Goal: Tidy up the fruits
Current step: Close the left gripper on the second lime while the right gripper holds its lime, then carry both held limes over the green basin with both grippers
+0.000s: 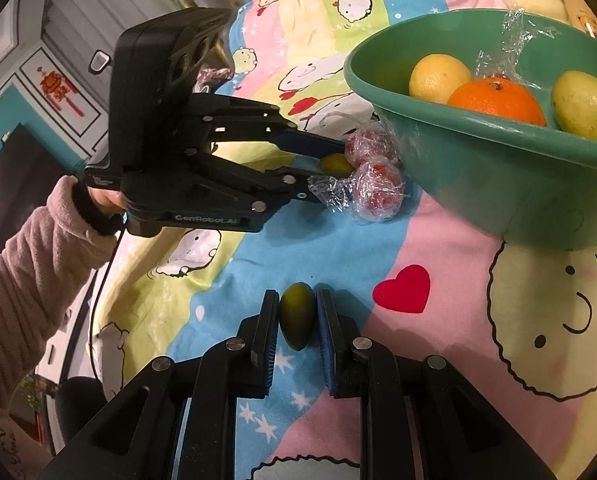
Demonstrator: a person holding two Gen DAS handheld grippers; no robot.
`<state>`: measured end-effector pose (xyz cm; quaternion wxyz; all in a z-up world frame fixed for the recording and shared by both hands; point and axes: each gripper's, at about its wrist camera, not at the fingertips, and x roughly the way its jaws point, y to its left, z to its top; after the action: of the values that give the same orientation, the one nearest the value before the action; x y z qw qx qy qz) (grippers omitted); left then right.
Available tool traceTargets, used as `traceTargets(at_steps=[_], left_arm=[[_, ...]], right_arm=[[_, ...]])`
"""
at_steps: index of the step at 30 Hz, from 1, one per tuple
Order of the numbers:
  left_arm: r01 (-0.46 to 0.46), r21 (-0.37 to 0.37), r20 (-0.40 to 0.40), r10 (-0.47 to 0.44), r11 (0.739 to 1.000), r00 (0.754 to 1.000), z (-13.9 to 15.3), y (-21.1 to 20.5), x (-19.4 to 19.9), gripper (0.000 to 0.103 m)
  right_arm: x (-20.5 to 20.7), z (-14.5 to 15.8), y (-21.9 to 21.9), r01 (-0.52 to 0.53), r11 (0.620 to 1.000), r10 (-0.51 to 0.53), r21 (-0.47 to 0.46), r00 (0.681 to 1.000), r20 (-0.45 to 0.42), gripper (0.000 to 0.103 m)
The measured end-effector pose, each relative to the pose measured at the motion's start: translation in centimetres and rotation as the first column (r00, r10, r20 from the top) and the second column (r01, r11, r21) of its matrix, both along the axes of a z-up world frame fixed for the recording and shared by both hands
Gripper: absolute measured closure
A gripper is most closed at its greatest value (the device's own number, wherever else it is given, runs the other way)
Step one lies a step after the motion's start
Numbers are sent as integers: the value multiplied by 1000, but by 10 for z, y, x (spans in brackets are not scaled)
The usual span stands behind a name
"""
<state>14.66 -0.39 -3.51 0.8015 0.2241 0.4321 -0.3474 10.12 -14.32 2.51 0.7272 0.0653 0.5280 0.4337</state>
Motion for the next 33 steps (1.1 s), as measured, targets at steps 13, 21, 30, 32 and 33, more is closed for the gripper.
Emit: traceTargets(at_steps=[13, 21, 30, 32, 33], left_arm=[[-192, -133, -20, 192, 972, 981, 2, 17, -26, 85], [-320, -279, -21, 327, 905, 945, 27, 29, -74, 85], [-469, -474, -66, 501, 745, 863, 60, 37, -114, 85], [-475, -506, -63, 519, 720, 853, 65, 36, -121, 85], [-476, -528, -59, 529, 703, 847, 69, 34, -126, 85]], right_arm=[[-5, 3, 2, 1, 1000, -1, 0, 1000, 14, 82], [-11, 19, 0, -17, 998, 15, 64, 999, 30, 82], [-13, 45, -15, -6, 991, -7, 137, 995, 95, 82], [-12, 52, -23, 11, 988, -28, 152, 993, 113, 82], [-11, 55, -28, 20, 987, -40, 161, 992, 120, 82]])
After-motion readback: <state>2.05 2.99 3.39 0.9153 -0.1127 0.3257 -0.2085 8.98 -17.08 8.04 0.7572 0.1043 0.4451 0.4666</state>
